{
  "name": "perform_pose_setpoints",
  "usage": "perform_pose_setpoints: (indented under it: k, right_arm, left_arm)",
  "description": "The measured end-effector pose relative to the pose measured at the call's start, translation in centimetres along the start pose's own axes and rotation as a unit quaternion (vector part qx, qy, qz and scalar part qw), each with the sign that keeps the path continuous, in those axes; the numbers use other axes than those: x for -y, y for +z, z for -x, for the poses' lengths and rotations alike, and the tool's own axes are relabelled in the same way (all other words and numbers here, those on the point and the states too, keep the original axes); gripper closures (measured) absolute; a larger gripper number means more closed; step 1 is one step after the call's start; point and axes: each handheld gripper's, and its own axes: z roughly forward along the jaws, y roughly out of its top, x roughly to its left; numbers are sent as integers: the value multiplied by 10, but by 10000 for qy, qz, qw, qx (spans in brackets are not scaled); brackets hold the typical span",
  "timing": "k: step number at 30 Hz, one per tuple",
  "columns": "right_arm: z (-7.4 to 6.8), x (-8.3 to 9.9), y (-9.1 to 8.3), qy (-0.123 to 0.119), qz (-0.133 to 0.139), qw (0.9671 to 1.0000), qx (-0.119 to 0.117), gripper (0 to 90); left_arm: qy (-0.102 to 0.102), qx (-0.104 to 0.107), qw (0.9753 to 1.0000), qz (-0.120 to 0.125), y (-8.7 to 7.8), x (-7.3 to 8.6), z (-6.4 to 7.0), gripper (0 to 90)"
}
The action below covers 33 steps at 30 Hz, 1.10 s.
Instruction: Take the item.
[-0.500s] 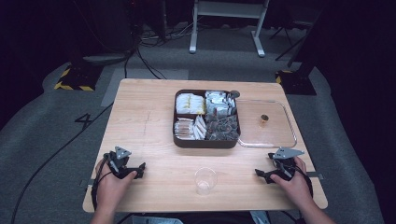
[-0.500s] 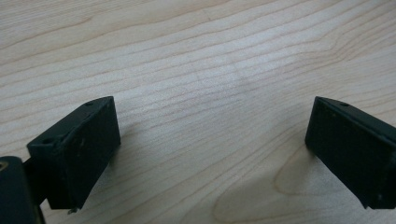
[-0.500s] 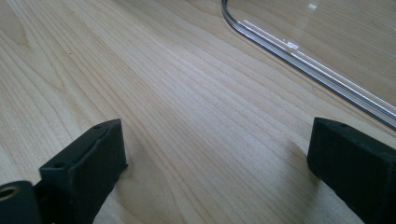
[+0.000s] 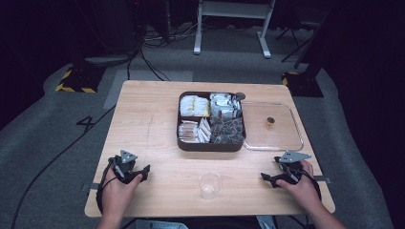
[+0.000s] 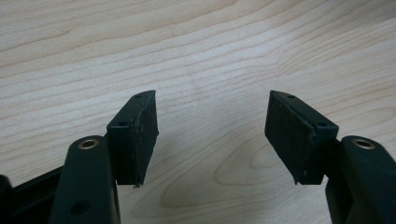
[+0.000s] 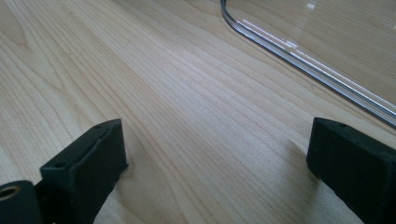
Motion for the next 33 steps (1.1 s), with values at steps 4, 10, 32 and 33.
perform_pose_setpoints:
  k: [4, 10, 32, 33]
  right_arm:
    - [0, 0, 0, -1, 1, 10000, 0, 48]
    - [0, 0, 0, 0, 2, 10000, 0, 48]
    - [-1, 1, -1, -2, 8, 10000, 25, 52]
    - [-1, 1, -1, 4, 9, 10000, 30, 52]
  left_arm:
    - [-32, -49, 10000, 45, -4, -2, 1, 351]
    - [-47, 37, 9999, 88, -9, -3, 3, 346]
    - [23, 135, 9982, 583, -27, -66, 55, 326]
    - [55, 157, 9977, 650, -29, -74, 59, 330]
